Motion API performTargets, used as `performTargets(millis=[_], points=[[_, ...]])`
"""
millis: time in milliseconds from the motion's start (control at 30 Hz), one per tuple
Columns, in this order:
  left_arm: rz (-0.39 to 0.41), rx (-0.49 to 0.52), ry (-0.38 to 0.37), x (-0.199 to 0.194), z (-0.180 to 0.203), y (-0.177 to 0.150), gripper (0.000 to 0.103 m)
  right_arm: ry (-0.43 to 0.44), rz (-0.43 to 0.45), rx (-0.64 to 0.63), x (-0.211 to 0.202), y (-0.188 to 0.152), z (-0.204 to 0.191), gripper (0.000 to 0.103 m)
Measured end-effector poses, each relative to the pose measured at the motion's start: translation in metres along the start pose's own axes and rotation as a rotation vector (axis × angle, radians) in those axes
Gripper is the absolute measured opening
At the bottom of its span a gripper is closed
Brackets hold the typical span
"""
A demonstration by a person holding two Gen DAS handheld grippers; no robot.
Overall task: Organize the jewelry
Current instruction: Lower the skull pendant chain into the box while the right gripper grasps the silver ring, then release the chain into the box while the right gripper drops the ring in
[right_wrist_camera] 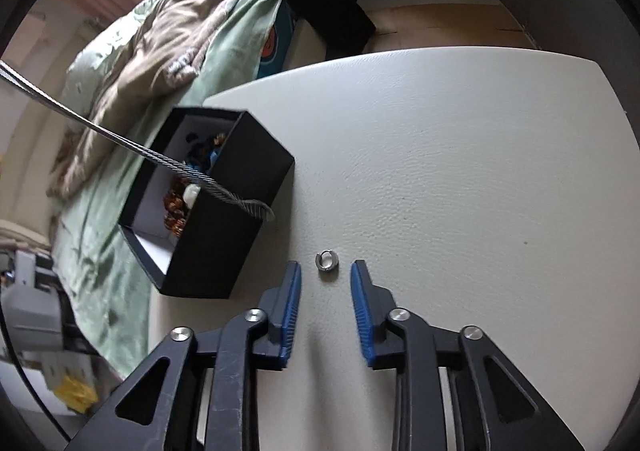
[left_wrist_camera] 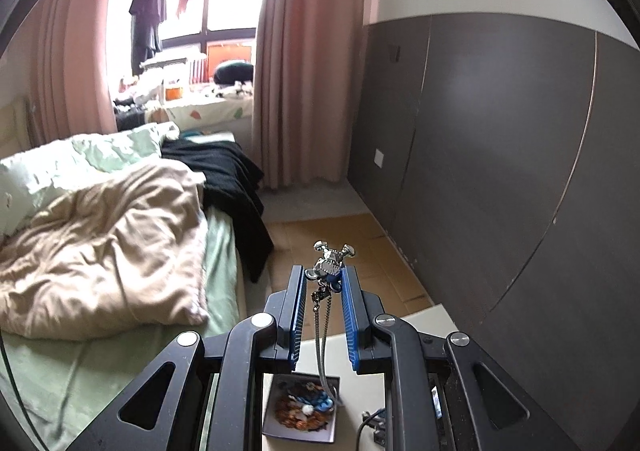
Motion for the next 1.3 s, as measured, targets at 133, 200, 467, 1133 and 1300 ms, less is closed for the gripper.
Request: performTargets(millis=[133,200,467,1133,1300], points=[[0.027,0.014,0.010,-0.012,0.000,0.013,0.018,-0.052,0.006,-0.038,0.006,0.002,-0.007,0.022],[0.034,0.018,0.011,-0.014,-0.001,0.018,0.018,-0.065,0.017,-0.048,0.007,0.003,-0.009,0.022],[0.042,0.013,0.030,-0.020,-0.007,0.020,0.018,-0.112,0.016,-0.109,0.005,0.002,-0.012,0.013],[0.016,-0.001,0.035,-0.018,-0.014,0.009,0.018,0.161,0.197,0.005,-0.074,0.012,-0.013,0.013],[-0.021,-0.022,0.028,-0.002,-0.021,-0.009,0.018,0.223,0.220,0.001,-0.082,0.013,-0.023,0.013]])
Point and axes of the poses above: each gripper's, at about its wrist camera, not at the fingertips, and x roughly the way its jaws point, z to its right, y to its top, the point moved 4 cm from there along x, roughly the way its jaws point, and after that the axes turned 2 degrees about -z, right-handed, at the moved point
